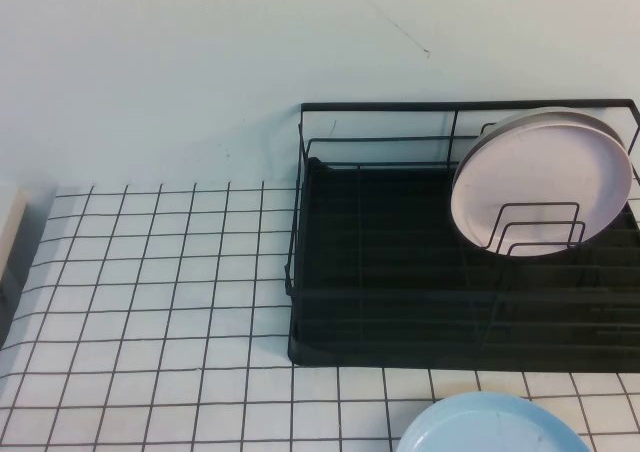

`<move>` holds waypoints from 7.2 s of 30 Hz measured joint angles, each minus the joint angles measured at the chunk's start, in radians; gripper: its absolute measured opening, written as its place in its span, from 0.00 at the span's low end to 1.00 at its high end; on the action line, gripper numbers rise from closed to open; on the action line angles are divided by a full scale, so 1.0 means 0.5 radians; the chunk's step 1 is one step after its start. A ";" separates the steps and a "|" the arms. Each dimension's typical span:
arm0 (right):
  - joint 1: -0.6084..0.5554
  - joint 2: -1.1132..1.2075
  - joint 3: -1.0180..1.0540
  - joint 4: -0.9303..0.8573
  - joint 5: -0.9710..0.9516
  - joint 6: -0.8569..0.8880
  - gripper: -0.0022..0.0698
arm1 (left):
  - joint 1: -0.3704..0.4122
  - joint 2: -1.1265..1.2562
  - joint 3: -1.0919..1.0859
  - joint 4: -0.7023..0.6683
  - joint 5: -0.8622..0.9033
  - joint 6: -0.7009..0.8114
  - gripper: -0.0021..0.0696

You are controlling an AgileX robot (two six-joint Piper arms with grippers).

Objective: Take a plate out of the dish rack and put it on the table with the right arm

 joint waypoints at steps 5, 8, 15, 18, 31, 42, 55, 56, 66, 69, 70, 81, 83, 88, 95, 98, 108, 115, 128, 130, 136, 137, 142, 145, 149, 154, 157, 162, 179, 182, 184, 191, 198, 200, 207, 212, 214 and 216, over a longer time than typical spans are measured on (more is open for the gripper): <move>0.000 0.000 0.000 0.000 0.000 0.000 0.03 | 0.000 0.000 0.000 0.000 0.000 0.000 0.02; 0.000 0.000 0.000 0.000 0.000 0.000 0.03 | 0.000 0.000 0.000 0.000 0.000 0.000 0.02; 0.000 0.000 0.000 0.000 0.000 0.000 0.03 | 0.000 0.000 0.000 0.000 0.000 0.000 0.02; 0.000 0.000 0.000 0.000 0.000 0.000 0.03 | 0.000 0.000 0.000 0.002 0.000 0.000 0.02; 0.000 0.000 0.000 -0.040 0.000 0.000 0.03 | 0.000 0.000 0.000 0.002 0.000 0.000 0.02; 0.000 0.000 0.000 0.206 0.000 0.000 0.03 | 0.000 0.000 0.000 0.002 0.000 0.000 0.02; 0.000 0.000 0.013 1.687 -0.218 0.213 0.03 | 0.000 0.000 0.000 0.002 0.000 0.000 0.02; 0.000 0.000 0.013 1.682 -0.223 0.133 0.03 | 0.000 0.000 0.000 0.002 0.000 0.000 0.02; 0.000 0.020 -0.050 1.915 -0.085 -0.265 0.03 | 0.000 0.000 0.000 0.002 0.000 0.000 0.02; 0.000 0.198 -0.277 1.911 0.203 -0.492 0.03 | 0.000 0.000 0.000 0.002 0.000 0.000 0.02; 0.000 0.277 -0.388 1.896 0.311 -0.553 0.03 | 0.000 0.000 0.000 0.002 0.000 0.000 0.02; 0.000 1.692 -1.889 1.344 1.712 -1.745 0.03 | 0.000 0.000 0.000 0.002 0.000 0.000 0.02; 0.000 1.838 -2.051 1.335 1.737 -1.865 0.03 | 0.000 0.000 0.000 0.002 0.000 0.000 0.02; 0.000 2.168 -2.385 1.204 1.767 -1.960 0.03 | 0.000 0.000 0.000 0.002 0.000 0.000 0.02; 0.000 2.640 -2.759 1.132 1.763 -2.079 0.30 | 0.000 0.000 0.000 0.002 0.000 0.000 0.02; 0.000 2.828 -2.859 1.173 1.665 -2.175 0.57 | 0.000 0.000 0.000 0.002 0.000 0.000 0.02; 0.000 3.443 -3.112 1.142 1.308 -2.605 0.64 | 0.000 0.000 0.000 0.002 0.000 0.000 0.02; 0.000 3.717 -3.256 1.142 1.167 -2.675 0.59 | 0.000 0.000 0.000 0.002 0.000 0.000 0.02; 0.000 3.888 -3.313 1.149 1.081 -2.724 0.56 | 0.000 0.000 0.000 -0.002 0.000 0.000 0.02; 0.000 3.907 -3.313 1.149 1.076 -2.724 0.52 | 0.000 0.000 0.000 -0.002 0.000 0.000 0.02; 0.000 3.916 -3.313 1.149 1.037 -2.728 0.18 | 0.000 0.000 0.000 -0.002 0.000 0.000 0.02; 0.000 3.916 -3.313 1.149 1.014 -2.728 0.18 | 0.000 0.000 0.000 -0.002 0.000 0.000 0.02; 0.004 3.883 -3.313 1.031 1.000 -2.581 0.18 | 0.000 0.000 0.000 -0.002 -0.003 0.000 0.02; 0.004 3.785 -3.313 0.882 1.014 -2.450 0.17 | 0.000 0.000 0.000 -0.002 -0.003 0.000 0.02; 0.004 3.576 -3.313 0.782 1.054 -2.333 0.17 | 0.000 0.000 0.000 -0.002 -0.003 0.000 0.02; 0.004 3.289 -3.313 0.795 1.187 -2.156 0.16 | 0.000 0.000 0.000 -0.002 -0.003 0.000 0.02; 0.004 3.120 -3.313 0.804 1.291 -1.975 0.16 | 0.000 0.000 0.000 -0.002 -0.003 0.000 0.02; 0.004 2.876 -3.313 0.813 1.598 -1.756 0.16 | 0.000 0.000 0.000 -0.002 -0.003 0.000 0.02; 0.004 2.438 -2.010 1.538 1.745 -1.307 0.16 | 0.000 0.000 0.000 -0.002 -0.003 0.000 0.02; 0.004 2.446 -1.625 1.564 1.688 -1.379 0.16 | 0.000 0.000 0.000 -0.002 -0.003 0.000 0.02; 0.004 2.464 -1.442 1.609 1.591 -1.473 0.16 | 0.000 0.000 0.000 -0.002 -0.003 0.000 0.02; 0.004 2.597 -1.118 1.892 1.300 -1.978 0.16 | 0.000 0.000 0.000 -0.002 -0.003 0.000 0.02; 0.004 2.747 -1.101 1.965 1.257 -2.252 0.16 | 0.000 0.000 0.000 -0.002 -0.003 0.000 0.02; 0.004 2.783 -1.101 1.964 1.256 -2.276 0.17 | 0.000 0.000 0.000 -0.002 -0.003 0.000 0.02; 0.004 2.806 -1.101 1.929 1.243 -2.295 0.36 | 0.000 0.000 0.000 -0.002 -0.003 0.000 0.02; 0.004 2.806 -1.160 1.822 1.250 -2.299 0.49 | 0.000 0.000 0.000 -0.002 -0.003 0.000 0.02; 0.004 2.806 -1.229 1.762 1.302 -2.278 0.50 | 0.000 0.000 0.000 -0.002 -0.003 0.000 0.02; 0.004 2.806 -1.322 1.691 1.395 -2.230 0.50 | 0.000 0.000 0.000 -0.002 -0.003 0.000 0.02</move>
